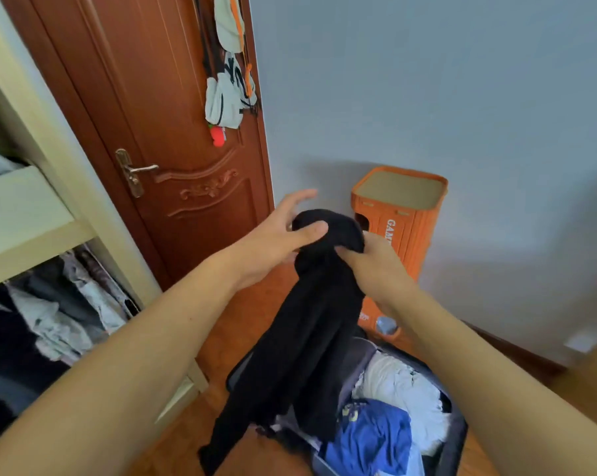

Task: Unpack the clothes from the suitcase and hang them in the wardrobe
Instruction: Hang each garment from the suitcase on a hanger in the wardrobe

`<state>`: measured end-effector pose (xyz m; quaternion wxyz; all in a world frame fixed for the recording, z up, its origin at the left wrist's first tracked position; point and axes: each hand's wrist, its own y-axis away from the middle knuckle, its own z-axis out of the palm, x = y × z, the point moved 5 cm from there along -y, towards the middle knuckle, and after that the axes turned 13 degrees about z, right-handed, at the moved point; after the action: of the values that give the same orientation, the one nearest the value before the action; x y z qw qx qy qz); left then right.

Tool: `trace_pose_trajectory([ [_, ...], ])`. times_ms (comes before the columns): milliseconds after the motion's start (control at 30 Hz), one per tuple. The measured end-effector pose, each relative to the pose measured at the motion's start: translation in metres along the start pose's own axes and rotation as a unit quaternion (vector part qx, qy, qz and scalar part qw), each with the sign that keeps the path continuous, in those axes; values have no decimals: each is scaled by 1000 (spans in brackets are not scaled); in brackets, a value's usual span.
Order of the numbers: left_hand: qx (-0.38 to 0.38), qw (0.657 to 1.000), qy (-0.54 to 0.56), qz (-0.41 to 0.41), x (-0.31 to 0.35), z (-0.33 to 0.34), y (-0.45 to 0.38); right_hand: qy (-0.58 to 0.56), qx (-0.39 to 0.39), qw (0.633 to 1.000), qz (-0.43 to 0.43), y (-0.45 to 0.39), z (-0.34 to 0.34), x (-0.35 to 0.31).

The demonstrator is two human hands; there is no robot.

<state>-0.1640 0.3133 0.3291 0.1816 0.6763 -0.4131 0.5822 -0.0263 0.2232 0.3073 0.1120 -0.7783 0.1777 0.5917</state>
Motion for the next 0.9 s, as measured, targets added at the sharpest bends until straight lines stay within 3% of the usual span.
trace_pose_trajectory([
  [67, -96, 994, -7, -51, -44, 6, 29, -115, -47, 992, 20, 4, -9, -7],
  [133, -238, 957, -109, -126, -92, 21, 61, -158, -103, 982, 21, 6, -16, -17],
  [167, -260, 944, -129, -154, -107, 24, 70, -175, -123, 977, 24, 4, -21, -21],
  [233, -231, 953, -92, -175, -119, 27, 80, -204, -142, 968, 36, -1, -36, -26],
  [400, -109, 985, 68, -114, -95, 33, 68, -251, -177, 949, 71, -7, -58, -20],
  [567, -138, 990, 31, -29, -46, 60, 18, -165, -251, 950, 80, -3, -54, -20],
  [667, -132, 990, -19, -36, -39, 54, 6, -164, -192, 963, 94, -5, -84, -19],
  [767, -115, 992, 14, -49, -31, 52, 12, -177, -111, 968, 140, -10, -130, -7],
  [900, -162, 982, 66, -72, 2, 82, 12, -25, 55, 984, 168, -20, -158, 14],
])
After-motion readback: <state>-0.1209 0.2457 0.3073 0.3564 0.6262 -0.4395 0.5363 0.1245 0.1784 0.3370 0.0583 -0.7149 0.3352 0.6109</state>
